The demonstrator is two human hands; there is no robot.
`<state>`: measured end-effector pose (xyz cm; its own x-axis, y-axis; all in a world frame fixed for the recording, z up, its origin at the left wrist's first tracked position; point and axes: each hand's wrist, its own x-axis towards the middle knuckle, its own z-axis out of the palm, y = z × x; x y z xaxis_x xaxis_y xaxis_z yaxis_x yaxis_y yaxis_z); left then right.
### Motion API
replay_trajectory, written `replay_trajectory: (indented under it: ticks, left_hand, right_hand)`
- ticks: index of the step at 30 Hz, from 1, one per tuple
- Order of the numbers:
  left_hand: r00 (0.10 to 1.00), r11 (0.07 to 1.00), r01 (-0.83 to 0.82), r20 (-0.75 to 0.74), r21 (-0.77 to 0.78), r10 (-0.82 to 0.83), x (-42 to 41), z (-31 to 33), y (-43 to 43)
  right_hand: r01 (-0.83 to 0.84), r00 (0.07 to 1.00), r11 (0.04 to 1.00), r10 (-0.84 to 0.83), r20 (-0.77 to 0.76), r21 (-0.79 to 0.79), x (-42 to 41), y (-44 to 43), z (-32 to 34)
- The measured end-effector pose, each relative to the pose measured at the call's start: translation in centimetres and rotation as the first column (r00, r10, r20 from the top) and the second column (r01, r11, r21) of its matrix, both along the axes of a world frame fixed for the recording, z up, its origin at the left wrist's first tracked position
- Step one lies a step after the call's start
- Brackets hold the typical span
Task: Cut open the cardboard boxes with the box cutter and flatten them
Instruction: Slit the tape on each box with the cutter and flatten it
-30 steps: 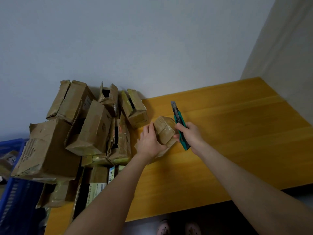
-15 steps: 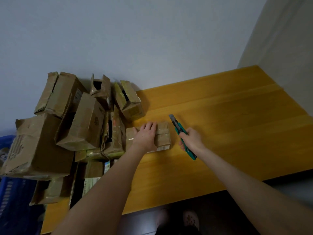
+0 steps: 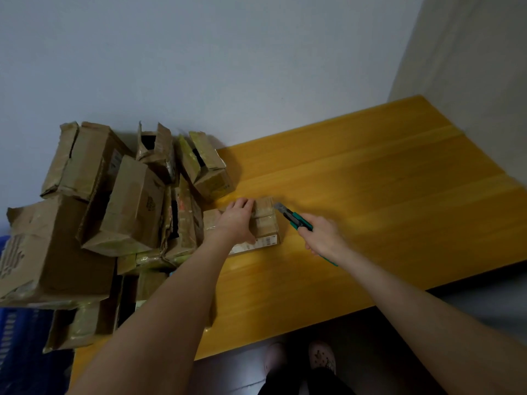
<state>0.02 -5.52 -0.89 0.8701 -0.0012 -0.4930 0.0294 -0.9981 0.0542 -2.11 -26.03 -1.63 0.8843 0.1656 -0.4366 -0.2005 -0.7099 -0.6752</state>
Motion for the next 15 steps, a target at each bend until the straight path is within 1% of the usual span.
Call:
replay_trajectory:
  ticks: [3,6,9,12,15]
  left_hand:
    - [1.000,1.000,0.002,0.002,0.001,-0.002,0.0,-0.1,0.1]
    - [1.000,1.000,0.005,0.006,-0.003,-0.005,-0.1,-0.2,0.2]
    - [1.000,1.000,0.009,0.012,0.001,-0.009,0.0,-0.2,0.2]
    - [1.000,1.000,0.007,0.011,0.003,-0.007,0.0,-0.3,0.2]
    - [1.000,1.000,0.010,0.012,0.007,-0.010,0.0,-0.3,0.2]
  right_hand:
    - [-0.014,1.000,1.000,0.014,-0.007,-0.020,-0.1,0.1,0.4]
    - [-0.071,0.997,0.988,0.073,0.016,-0.134,0.1,0.1,0.8]
    - [-0.094,0.995,0.975,0.100,0.024,-0.202,0.3,0.4,1.1]
    - [-0.133,0.987,0.943,0.155,0.046,-0.305,0.3,0.6,1.4]
    - [-0.150,0.981,0.929,0.183,0.065,-0.340,-0.1,0.6,1.7]
